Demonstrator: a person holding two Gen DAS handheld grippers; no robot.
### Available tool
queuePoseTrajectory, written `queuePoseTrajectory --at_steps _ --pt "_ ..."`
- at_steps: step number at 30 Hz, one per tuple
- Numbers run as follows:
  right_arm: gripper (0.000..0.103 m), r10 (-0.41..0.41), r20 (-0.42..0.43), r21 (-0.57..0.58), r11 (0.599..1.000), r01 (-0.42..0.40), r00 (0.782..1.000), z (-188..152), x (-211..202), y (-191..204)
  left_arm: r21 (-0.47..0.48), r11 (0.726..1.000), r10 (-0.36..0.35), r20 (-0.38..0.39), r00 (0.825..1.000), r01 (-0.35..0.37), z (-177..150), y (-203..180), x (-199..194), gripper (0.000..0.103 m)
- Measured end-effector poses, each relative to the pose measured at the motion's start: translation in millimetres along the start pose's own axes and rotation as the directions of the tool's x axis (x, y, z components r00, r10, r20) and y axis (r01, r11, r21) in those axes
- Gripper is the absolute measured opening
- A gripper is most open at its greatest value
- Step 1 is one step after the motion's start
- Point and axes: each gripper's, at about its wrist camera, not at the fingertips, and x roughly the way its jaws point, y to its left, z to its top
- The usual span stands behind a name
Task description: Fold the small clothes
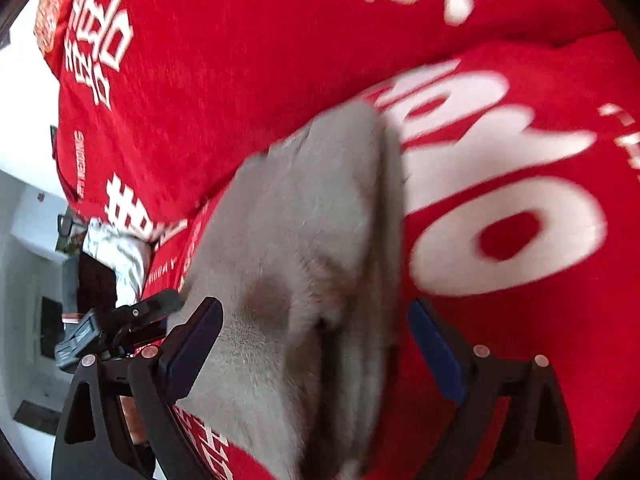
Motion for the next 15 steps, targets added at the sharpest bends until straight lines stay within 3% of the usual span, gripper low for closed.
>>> queuePoseTrajectory --at_steps 2,4,6,12,15 --pt "0.093 -0.036 0.022 -0.020 0.999 0.037 0.999 -3 12 5 -0.004 1.000 -0.029 -0.028 0.999 0.029 0 -1 14 0.098" --pt "0.076 -0.042 0.040 -0.049 0.998 0.044 0.998 -2 16 9 0.000 0.999 -0.042 -0.007 0.999 0.042 1 -2 17 0.083" --pt "0.068 -0.031 0.033 -0.039 0.999 0.032 0.999 0 18 7 0.026 0.999 -0.041 -0.009 0.999 0.041 3 -5 19 0.077" --pt "0.066 0.016 0.008 0.002 1.000 -0.016 1.000 4 22 -3 0.050 0.998 -0.040 -0.010 0.999 0.040 5 -5 19 0.074" --pt "0.054 0.003 0.015 -0.030 1.000 -0.003 1.000 5 23 3 0.064 0.998 -0.013 0.013 1.000 0.012 5 -13 19 0.069"
